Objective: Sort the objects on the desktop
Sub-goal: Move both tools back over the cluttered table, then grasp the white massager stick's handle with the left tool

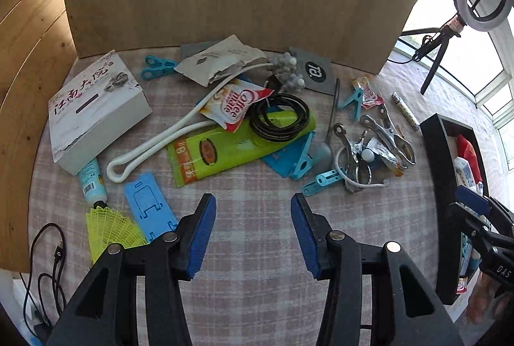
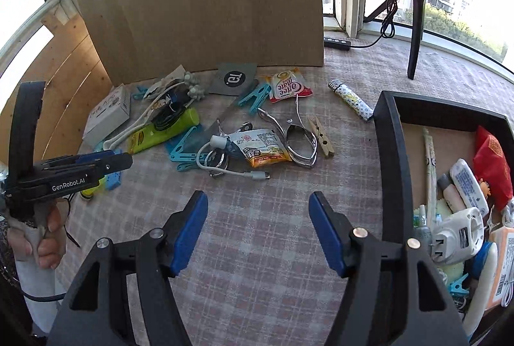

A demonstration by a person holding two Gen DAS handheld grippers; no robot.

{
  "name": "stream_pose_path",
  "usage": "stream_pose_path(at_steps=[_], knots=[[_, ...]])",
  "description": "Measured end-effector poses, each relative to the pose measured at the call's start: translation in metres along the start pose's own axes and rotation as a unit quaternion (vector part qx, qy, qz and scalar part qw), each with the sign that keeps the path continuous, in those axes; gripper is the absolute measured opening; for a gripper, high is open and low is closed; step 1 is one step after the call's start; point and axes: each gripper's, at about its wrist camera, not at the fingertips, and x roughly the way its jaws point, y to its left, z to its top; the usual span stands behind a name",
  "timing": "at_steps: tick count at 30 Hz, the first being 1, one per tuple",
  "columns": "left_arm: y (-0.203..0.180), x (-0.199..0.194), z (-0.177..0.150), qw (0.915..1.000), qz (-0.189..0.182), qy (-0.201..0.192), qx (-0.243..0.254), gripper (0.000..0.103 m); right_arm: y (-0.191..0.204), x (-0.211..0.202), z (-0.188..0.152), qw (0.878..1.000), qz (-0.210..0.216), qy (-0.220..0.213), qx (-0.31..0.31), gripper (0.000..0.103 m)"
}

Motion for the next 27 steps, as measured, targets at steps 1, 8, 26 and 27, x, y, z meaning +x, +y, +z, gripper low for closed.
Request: stream_pose_path(at_steps=[1,8,26,27], knots=[[0.009,0.001,0.005,1.0,0.001,-0.001,-0.003,0.046,0.002,0.004,0.003,1.0,0.004,0.006,-0.001,0.064],[0.034,0.02,0.044,0.9998,0.018,0.008,0.002,0.043,0.016,0.029,0.03,0.999,0.024,0.02,-0.006,0.061],[0.051,0.083,0.096,0.9957,-0.01,0.028,-0.088,0.023,0.055,0.147,0.134,0.991,0.088,0.085,0.048,0.045],[0.051,0.084,0.096,0.9956,-0.012,0.027,-0.089,0.024,0.057,0.152,0.14,0.991,0.09,0.086,0.053,0.045]])
